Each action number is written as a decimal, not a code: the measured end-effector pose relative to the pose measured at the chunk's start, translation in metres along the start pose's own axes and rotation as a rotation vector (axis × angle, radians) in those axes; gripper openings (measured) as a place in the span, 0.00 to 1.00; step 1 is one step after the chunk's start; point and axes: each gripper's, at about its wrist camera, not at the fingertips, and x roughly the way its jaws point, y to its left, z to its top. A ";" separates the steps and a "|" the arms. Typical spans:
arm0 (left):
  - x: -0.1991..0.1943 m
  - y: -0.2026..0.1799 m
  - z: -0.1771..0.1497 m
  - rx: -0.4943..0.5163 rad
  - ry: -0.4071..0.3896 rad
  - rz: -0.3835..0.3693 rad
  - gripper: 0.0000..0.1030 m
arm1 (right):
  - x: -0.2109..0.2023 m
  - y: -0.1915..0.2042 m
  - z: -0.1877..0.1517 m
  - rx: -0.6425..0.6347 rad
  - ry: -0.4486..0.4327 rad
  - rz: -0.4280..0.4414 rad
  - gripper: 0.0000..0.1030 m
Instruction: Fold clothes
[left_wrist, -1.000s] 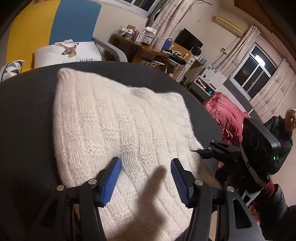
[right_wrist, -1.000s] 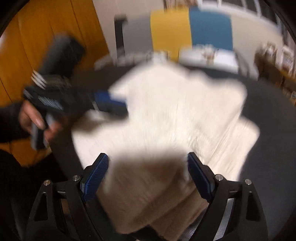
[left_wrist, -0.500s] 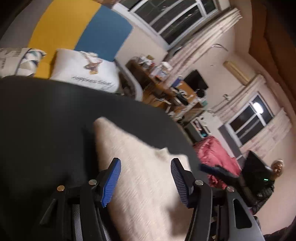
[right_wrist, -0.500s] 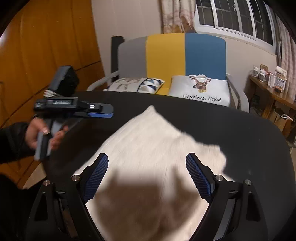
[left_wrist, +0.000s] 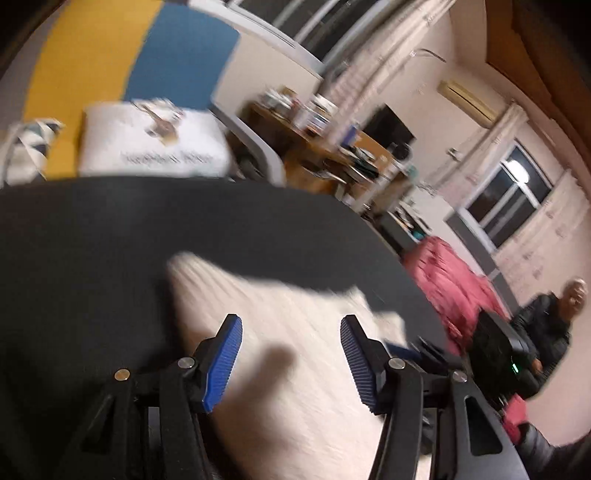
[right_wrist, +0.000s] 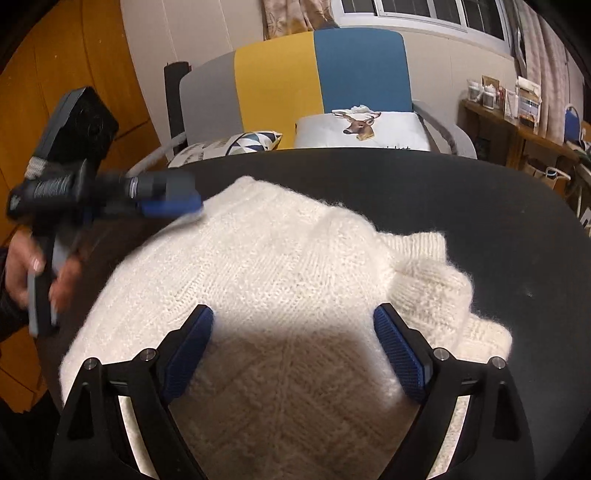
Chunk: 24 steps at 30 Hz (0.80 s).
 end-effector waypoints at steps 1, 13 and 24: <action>0.006 0.004 0.004 0.001 0.023 0.009 0.55 | 0.000 -0.002 0.000 0.004 -0.005 0.006 0.88; 0.075 0.016 0.010 0.048 0.262 0.079 0.55 | 0.000 -0.003 -0.002 0.021 -0.032 0.030 0.88; 0.082 0.002 0.008 0.048 0.324 0.102 0.56 | 0.001 -0.003 -0.004 0.027 -0.051 0.037 0.88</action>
